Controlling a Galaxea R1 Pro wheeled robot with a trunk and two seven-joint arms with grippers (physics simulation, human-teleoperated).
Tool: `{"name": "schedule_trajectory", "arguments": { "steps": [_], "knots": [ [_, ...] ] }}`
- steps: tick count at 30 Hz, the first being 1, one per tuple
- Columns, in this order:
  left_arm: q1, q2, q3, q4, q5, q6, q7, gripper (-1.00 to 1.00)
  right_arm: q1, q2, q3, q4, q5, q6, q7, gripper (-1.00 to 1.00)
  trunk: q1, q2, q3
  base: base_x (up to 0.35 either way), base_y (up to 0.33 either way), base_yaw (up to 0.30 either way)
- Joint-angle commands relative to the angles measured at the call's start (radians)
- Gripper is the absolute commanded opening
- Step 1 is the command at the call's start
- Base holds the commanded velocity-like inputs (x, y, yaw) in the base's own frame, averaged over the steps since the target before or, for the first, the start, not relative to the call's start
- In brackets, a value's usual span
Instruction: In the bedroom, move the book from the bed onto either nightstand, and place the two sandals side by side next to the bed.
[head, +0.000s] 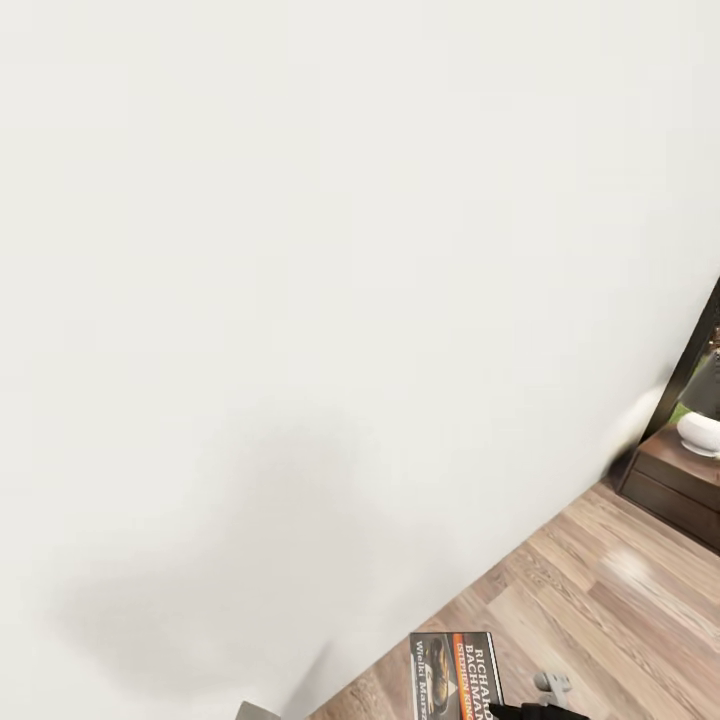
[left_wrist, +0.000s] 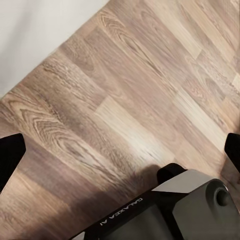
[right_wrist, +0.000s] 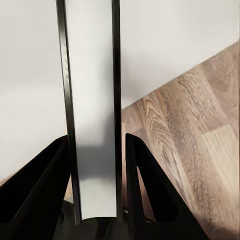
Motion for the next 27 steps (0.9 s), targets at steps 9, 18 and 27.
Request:
{"name": "schedule_trajectory", "arguments": {
  "steps": [9, 18, 27],
  "knots": [
    [-0.001, 0.001, -0.008, 0.001, 0.01, -0.004, -0.001, 1.0, -0.001, 0.0, -0.003, 0.0, -0.006, 0.01, 0.004, -1.0, 0.0, -0.001, -0.001, 0.03, 0.0, -0.255],
    [-0.001, 0.001, -0.008, 0.001, 0.01, -0.004, -0.001, 1.0, -0.001, 0.0, -0.003, 0.0, -0.006, 0.01, 0.004, -1.0, 0.0, -0.001, -0.001, 0.001, 0.0, -0.278],
    [-0.001, 0.001, -0.008, 0.001, 0.009, -0.004, -0.001, 1.0, -0.001, 0.0, -0.003, 0.0, -0.006, 0.01, 0.004, -1.0, 0.0, -0.001, -0.001, 0.0, 0.0, -0.278]
  ]
}}
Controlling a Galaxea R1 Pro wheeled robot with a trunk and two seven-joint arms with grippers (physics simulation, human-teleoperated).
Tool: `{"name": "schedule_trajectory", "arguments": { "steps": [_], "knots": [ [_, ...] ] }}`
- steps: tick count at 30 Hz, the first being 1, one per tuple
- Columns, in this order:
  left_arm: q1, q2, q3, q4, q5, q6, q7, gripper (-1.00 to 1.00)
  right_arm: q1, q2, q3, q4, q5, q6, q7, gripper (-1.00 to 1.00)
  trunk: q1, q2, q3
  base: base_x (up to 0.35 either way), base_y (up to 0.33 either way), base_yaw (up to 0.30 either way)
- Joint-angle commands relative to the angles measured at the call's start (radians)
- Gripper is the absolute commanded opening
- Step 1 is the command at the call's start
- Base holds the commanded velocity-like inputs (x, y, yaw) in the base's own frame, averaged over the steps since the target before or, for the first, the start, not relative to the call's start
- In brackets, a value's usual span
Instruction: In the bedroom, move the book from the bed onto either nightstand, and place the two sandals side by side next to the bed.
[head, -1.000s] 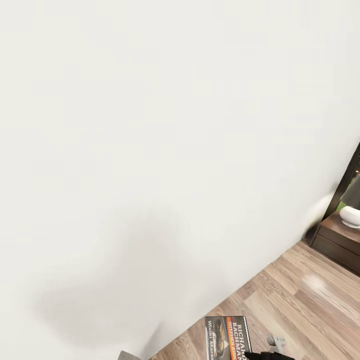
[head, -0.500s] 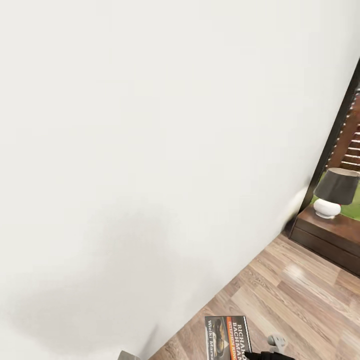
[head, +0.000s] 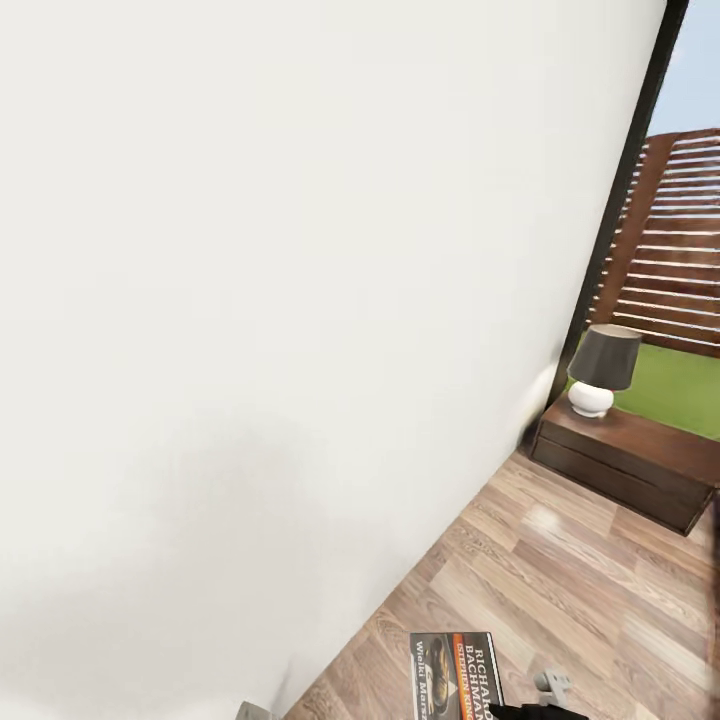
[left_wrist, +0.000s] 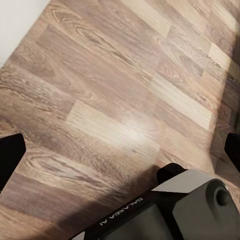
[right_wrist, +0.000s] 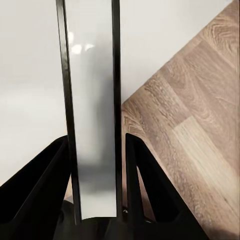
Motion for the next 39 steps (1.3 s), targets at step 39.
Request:
{"name": "schedule_trajectory", "arguments": {
  "steps": [39],
  "knots": [
    [-0.001, 0.001, -0.008, 0.001, 0.01, -0.004, -0.001, 1.0, -0.001, 0.0, -0.005, 0.0, -0.007, 0.01, 0.004, -1.0, 0.0, -0.001, -0.001, 0.028, 0.0, -0.254]
  ]
}}
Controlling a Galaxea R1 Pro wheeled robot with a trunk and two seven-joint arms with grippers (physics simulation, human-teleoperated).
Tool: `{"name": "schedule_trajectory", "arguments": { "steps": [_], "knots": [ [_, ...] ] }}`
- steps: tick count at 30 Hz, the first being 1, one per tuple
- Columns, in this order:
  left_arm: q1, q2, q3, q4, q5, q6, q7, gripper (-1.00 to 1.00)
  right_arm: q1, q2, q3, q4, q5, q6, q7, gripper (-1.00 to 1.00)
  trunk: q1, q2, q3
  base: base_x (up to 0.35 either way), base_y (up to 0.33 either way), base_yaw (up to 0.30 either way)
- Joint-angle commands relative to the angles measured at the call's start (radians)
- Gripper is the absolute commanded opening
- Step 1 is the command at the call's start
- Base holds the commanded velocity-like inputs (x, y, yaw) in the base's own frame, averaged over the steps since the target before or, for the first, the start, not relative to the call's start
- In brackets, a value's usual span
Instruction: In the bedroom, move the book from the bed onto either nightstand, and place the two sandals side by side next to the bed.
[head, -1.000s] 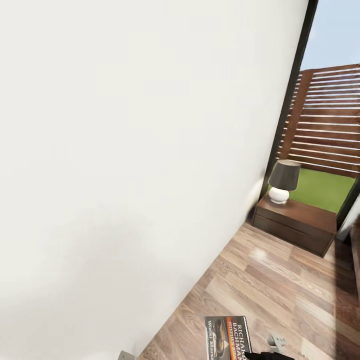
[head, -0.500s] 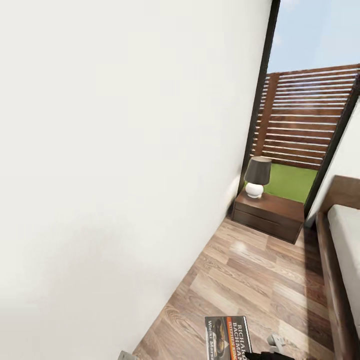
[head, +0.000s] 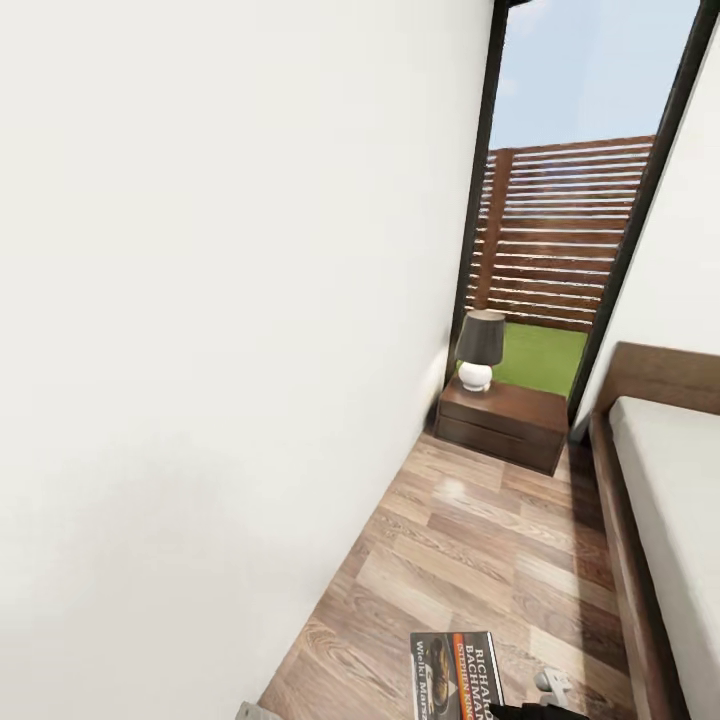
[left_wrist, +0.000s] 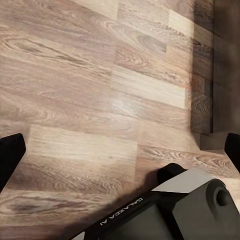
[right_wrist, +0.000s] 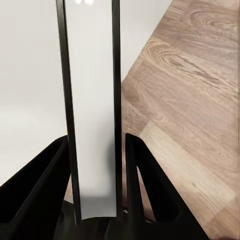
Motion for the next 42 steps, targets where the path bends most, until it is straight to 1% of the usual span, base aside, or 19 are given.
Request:
{"name": "schedule_trajectory", "arguments": {
  "steps": [1, 5, 10, 42],
  "knots": [
    [-0.001, 0.001, -0.008, 0.001, 0.01, -0.004, -0.001, 1.0, -0.001, 0.0, -0.005, 0.0, -0.006, 0.01, 0.004, -1.0, 0.001, -0.001, -0.001, 0.248, 0.0, -0.015],
    [-0.001, 0.001, -0.008, 0.001, 0.01, -0.004, -0.001, 1.0, -0.001, 0.0, -0.005, 0.0, -0.006, 0.01, 0.005, -1.0, 0.001, -0.001, -0.001, 0.084, 0.0, -0.04],
    [-0.001, 0.001, -0.008, 0.001, 0.01, -0.004, -0.001, 1.0, -0.001, 0.0, -0.004, 0.0, -0.006, 0.01, 0.006, -1.0, 0.001, -0.001, -0.001, 0.009, 0.0, -0.201],
    [-0.001, 0.001, -0.008, 0.001, 0.01, -0.004, -0.002, 1.0, -0.001, 0.0, -0.005, 0.0, -0.006, 0.01, 0.004, -1.0, 0.001, -0.001, -0.001, 0.0, 0.0, -0.268]
  ]
}}
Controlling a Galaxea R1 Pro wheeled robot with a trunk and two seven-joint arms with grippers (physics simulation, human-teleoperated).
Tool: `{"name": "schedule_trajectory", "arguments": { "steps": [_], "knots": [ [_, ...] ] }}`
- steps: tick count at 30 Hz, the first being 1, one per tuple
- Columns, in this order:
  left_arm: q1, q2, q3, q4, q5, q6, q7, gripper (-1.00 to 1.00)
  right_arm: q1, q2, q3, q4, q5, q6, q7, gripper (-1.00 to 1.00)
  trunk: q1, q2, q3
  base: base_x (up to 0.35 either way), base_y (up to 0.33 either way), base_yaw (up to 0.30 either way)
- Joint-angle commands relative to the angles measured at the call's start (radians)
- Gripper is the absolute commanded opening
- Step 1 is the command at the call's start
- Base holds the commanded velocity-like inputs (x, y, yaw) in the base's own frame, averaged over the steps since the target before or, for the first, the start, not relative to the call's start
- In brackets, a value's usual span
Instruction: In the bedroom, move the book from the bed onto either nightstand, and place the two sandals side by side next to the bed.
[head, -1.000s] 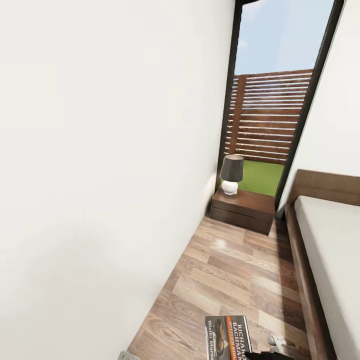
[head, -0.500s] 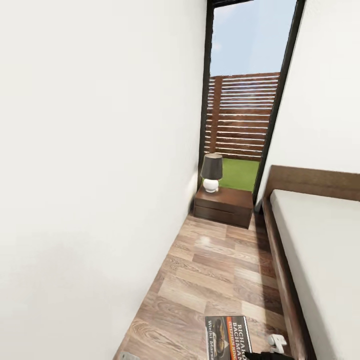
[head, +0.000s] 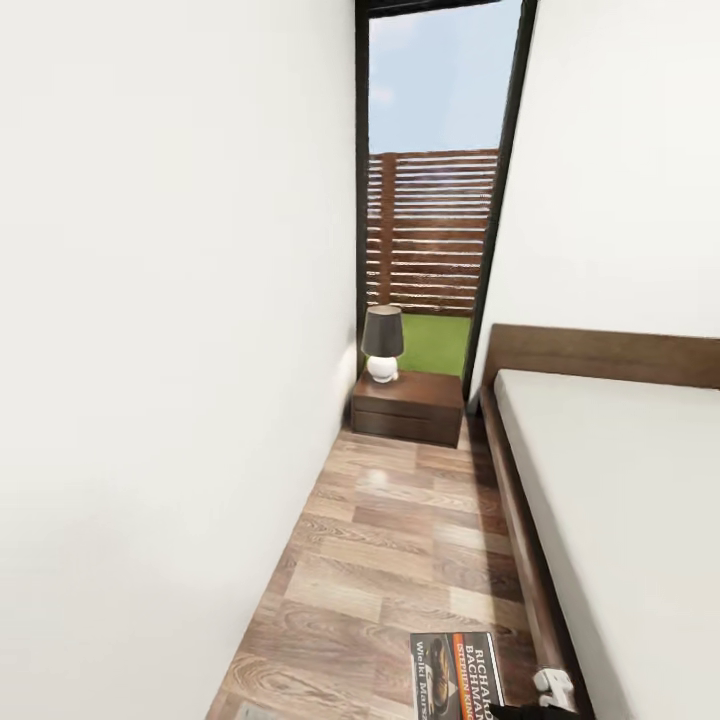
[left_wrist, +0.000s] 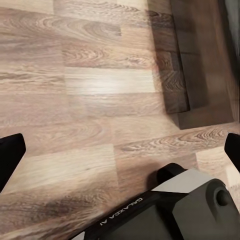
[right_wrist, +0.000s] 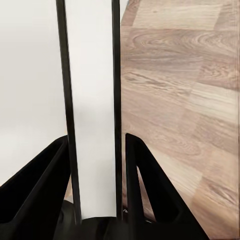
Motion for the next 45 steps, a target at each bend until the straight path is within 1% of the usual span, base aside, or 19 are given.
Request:
{"name": "schedule_trajectory", "arguments": {
  "steps": [1, 19, 24, 45],
  "knots": [
    [-0.001, 0.001, -0.008, 0.001, 0.01, -0.004, -0.001, 1.0, -0.001, 0.0, -0.005, 0.0, -0.007, 0.01, 0.004, -1.0, 0.0, -0.001, -0.001, 0.0, 0.0, -0.28],
    [-0.001, 0.0, -0.008, 0.001, 0.009, -0.004, -0.002, 1.0, -0.001, -0.001, -0.005, 0.0, -0.007, 0.011, 0.004, -1.0, 0.0, -0.001, -0.001, 0.0, 0.0, -0.28],
    [-0.001, 0.0, -0.008, 0.001, 0.009, -0.004, -0.002, 1.0, -0.001, -0.001, -0.005, 0.0, -0.007, 0.01, 0.004, -1.0, 0.0, -0.001, -0.001, 0.0, 0.0, -0.086],
    [-0.001, 0.0, -0.008, 0.001, 0.01, -0.004, -0.002, 1.0, -0.001, -0.001, -0.005, 0.0, -0.007, 0.01, 0.004, -1.0, 0.0, -0.001, -0.001, 0.3, 0.0, -0.001]
  ]
}}
